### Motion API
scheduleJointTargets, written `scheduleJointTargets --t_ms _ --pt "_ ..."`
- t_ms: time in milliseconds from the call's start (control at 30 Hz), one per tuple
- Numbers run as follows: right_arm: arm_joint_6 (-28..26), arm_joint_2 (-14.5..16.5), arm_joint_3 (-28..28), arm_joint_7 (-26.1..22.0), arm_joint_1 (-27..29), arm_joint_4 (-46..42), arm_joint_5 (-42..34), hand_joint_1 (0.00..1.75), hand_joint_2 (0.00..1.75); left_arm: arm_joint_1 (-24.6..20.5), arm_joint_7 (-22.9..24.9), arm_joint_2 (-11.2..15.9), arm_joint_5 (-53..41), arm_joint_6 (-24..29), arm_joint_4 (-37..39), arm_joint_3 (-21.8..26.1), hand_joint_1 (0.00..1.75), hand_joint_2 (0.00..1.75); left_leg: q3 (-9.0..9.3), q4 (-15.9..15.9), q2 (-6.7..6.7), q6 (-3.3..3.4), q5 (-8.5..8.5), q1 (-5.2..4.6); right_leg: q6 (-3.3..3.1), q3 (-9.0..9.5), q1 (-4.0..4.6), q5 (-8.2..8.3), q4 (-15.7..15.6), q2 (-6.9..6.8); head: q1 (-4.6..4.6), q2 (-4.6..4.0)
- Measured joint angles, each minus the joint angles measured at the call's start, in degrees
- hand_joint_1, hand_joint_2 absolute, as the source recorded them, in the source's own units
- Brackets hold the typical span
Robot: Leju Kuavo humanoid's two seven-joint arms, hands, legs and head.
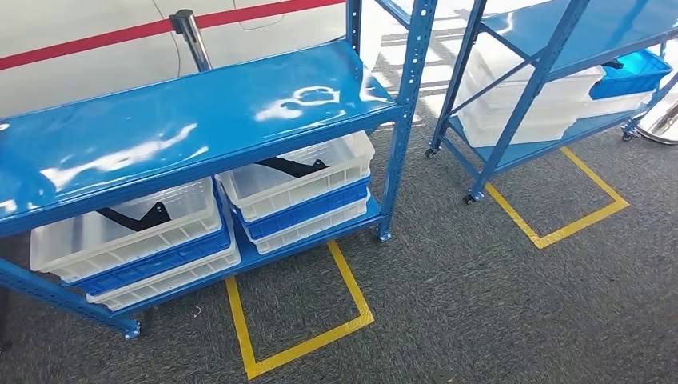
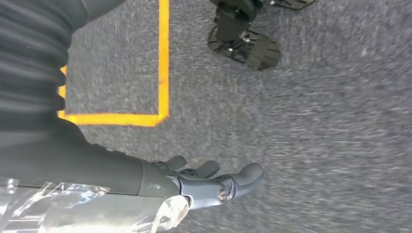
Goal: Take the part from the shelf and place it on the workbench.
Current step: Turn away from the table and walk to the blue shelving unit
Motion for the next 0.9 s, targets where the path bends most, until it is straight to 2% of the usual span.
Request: scheduleJointTargets --t_ms 67,100,133,167,200,233,267,300,333,367,433,467,500,567,600,633,667,700,733,800,833,867,900 --pt "0.0 0.0 0.0 0.0 0.0 0.0 0.0 0.00 1.75 -0.1 0.0 -0.1 0.1 0.0 0.0 -0.1 0.00 0.00 0.19 -0.2 -1.29 0.51 0.11 0.21 0.26 -2.94 -0.21 -3.45 6.6 3.50 0.04 -0.01" --pt "0.0 0.0 0.0 0.0 0.1 0.0 0.0 0.00 1.75 -0.1 0.0 -0.1 0.1 -0.1 0.0 -0.1 0.00 0.00 0.19 -0.1 -1.93 0.67 0.09 0.21 0.29 -5.12 -0.24 -5.23 10.9 4.35 0.05 0.00" --pt "0.0 0.0 0.0 0.0 0.2 0.0 0.0 0.00 1.75 -0.1 0.0 -0.2 0.1 -0.1 0.0 -0.2 0.00 0.00 0.18 -0.1 -2.70 0.72 0.07 0.19 0.34 -6.98 -0.24 -6.28 14.3 4.66 0.05 0.00" --pt "0.0 0.0 0.0 0.0 0.3 0.0 0.0 0.00 1.75 -0.1 0.0 -0.2 0.2 -0.1 0.0 -0.2 0.00 0.00 0.19 -0.1 -3.51 0.74 0.05 0.18 0.35 -8.03 -0.26 -6.25 15.8 4.78 0.05 0.00" --pt "0.0 0.0 0.0 0.0 0.3 0.0 0.0 0.00 1.75 -0.1 0.0 -0.3 0.2 -0.1 0.0 -0.2 0.00 0.00 0.25 -0.1 -4.36 0.73 0.04 0.19 0.33 -7.90 -0.30 -5.00 14.9 4.90 0.05 0.00" --pt "0.0 0.0 0.0 0.0 0.3 0.0 0.0 0.00 1.75 -0.1 0.0 -0.3 0.3 -0.1 0.0 -0.2 0.00 0.00 0.34 0.0 -5.22 0.66 0.00 0.24 0.30 -6.70 -0.39 -2.85 11.8 5.32 0.05 0.00" --pt "0.0 0.0 0.0 0.0 0.4 0.0 0.0 0.00 1.75 -0.1 0.0 -0.3 0.4 -0.1 0.0 -0.2 0.00 0.00 0.40 0.0 -6.00 0.53 -0.07 0.31 0.27 -4.88 -0.57 -0.49 7.5 6.56 0.06 0.00" --pt "0.0 -0.1 0.0 0.0 0.4 0.0 0.1 0.00 1.75 -0.1 0.0 -0.3 0.4 -0.1 0.0 -0.2 0.00 0.00 0.35 0.2 -6.72 0.30 -0.19 0.26 0.23 -3.16 -0.74 1.21 3.4 7.97 0.06 0.00" --pt "0.0 -0.1 0.0 0.0 0.3 0.0 0.1 0.00 1.75 -0.1 0.0 -0.4 0.4 -0.1 0.0 -0.2 0.00 0.00 0.21 0.3 -7.43 0.01 -0.25 0.24 0.14 -1.96 -0.88 2.22 0.6 9.08 0.06 0.01" --pt "0.0 -0.1 0.0 0.0 0.3 0.0 0.2 0.00 1.75 -0.2 0.0 -0.4 0.4 -0.1 0.0 -0.3 0.00 0.00 0.03 0.4 -8.07 -0.29 -0.25 0.26 -0.02 -1.39 -0.89 2.48 -0.7 9.72 0.06 0.01" --pt "0.0 -0.1 0.0 0.0 0.2 0.0 0.3 0.00 1.75 -0.1 0.0 -0.4 0.4 -0.1 0.0 -0.3 0.00 0.00 -0.30 0.3 -9.42 -0.91 -0.07 0.50 -0.61 -1.25 -0.69 2.42 -1.0 8.54 0.04 0.00" --pt "0.0 0.0 0.0 0.0 0.1 0.0 0.3 0.00 1.75 -0.1 0.0 -0.5 0.4 0.0 0.1 -0.3 0.00 0.00 -0.47 0.5 -9.18 -1.17 -0.19 0.62 -0.95 -1.18 -0.63 2.49 -1.1 7.77 0.03 0.00" --pt "0.0 0.0 0.0 0.0 0.1 0.0 0.3 0.00 1.75 0.0 0.0 -0.5 0.4 0.0 0.1 -0.3 0.00 0.00 -1.06 1.6 -8.00 -1.42 -0.85 0.61 -1.33 -1.12 -0.64 2.56 -1.2 6.97 -0.04 -0.01" --pt "0.0 0.0 0.0 0.0 0.2 0.0 0.3 0.00 0.87 -0.2 0.0 -0.5 0.3 0.1 0.2 -0.3 0.00 0.87 -3.91 7.5 -4.22 -1.84 -3.93 0.49 -1.94 -1.04 -0.58 2.56 -1.4 5.42 -0.17 -0.01" --pt "0.0 0.0 0.0 0.0 0.2 0.0 0.3 0.00 0.44 -0.2 0.0 -0.6 0.3 0.1 0.2 -0.4 0.00 1.31 -6.02 11.7 -2.81 -2.03 -5.79 0.48 -2.17 -1.03 -0.47 2.46 -1.4 4.66 -0.24 -0.02" --pt "-0.1 -0.1 0.0 0.0 0.3 0.0 0.3 0.00 0.00 -0.2 0.0 -0.7 0.3 0.1 0.3 -0.4 0.00 1.75 -7.91 15.5 -2.16 -2.18 -7.11 0.54 -2.28 -1.02 -0.38 2.38 -1.4 4.02 -0.25 -0.02" --pt "-0.1 -0.1 0.0 0.1 0.4 0.0 0.3 0.00 0.00 -0.1 0.1 -0.7 0.2 0.0 0.5 -0.6 0.00 1.75 -9.05 17.7 -1.85 -2.25 -7.53 0.60 -2.31 -1.00 -0.32 2.28 -1.4 3.47 -0.26 -0.02" --pt "0.0 -0.1 0.0 0.2 0.4 0.0 0.2 0.00 0.00 -0.1 0.1 -0.8 0.1 0.0 0.6 -0.7 0.00 1.75 -9.03 17.6 -1.68 -2.27 -6.89 0.64 -2.29 -0.94 -0.28 2.19 -1.4 2.99 -0.25 -0.02" --pt "0.3 -0.1 0.0 0.5 0.4 0.0 0.1 0.00 0.44 -0.1 0.2 -0.8 -0.1 0.0 0.7 -0.8 0.00 1.75 -7.77 15.1 -1.50 -2.22 -5.33 0.64 -2.18 -0.82 -0.28 2.09 -1.4 2.62 -0.25 -0.02" --pt "1.0 0.0 0.0 1.0 0.2 0.0 -0.1 0.00 1.31 -0.4 0.4 -0.8 -0.4 0.0 0.8 -1.1 0.00 1.75 -3.35 6.5 -0.74 -1.81 -1.74 0.45 -1.84 -0.50 -0.18 1.84 -1.3 1.96 -0.24 -0.02" --pt "1.2 0.0 0.0 1.2 0.2 0.0 0.0 0.00 1.75 -0.6 0.4 -0.8 -0.5 0.0 0.8 -1.1 0.00 1.75 -1.67 3.2 -0.42 -1.53 -0.68 0.26 -1.61 -0.38 -0.07 1.70 -1.3 1.75 -0.23 -0.02" --pt "1.2 0.0 0.0 1.3 0.1 0.0 0.1 0.00 1.75 -0.7 0.4 -0.8 -0.6 0.0 0.9 -1.2 0.00 1.75 -0.76 1.3 -0.19 -1.26 -0.28 0.03 -1.39 -0.30 0.02 1.58 -1.3 1.60 -0.22 -0.01" --pt "1.1 0.1 0.0 1.3 0.1 0.0 0.3 0.00 1.75 -0.8 0.4 -0.8 -0.7 0.0 0.9 -1.3 0.00 1.75 -0.56 0.7 -0.18 -1.04 -0.37 -0.21 -1.15 -0.24 0.07 1.50 -1.4 1.47 -0.21 -0.01"
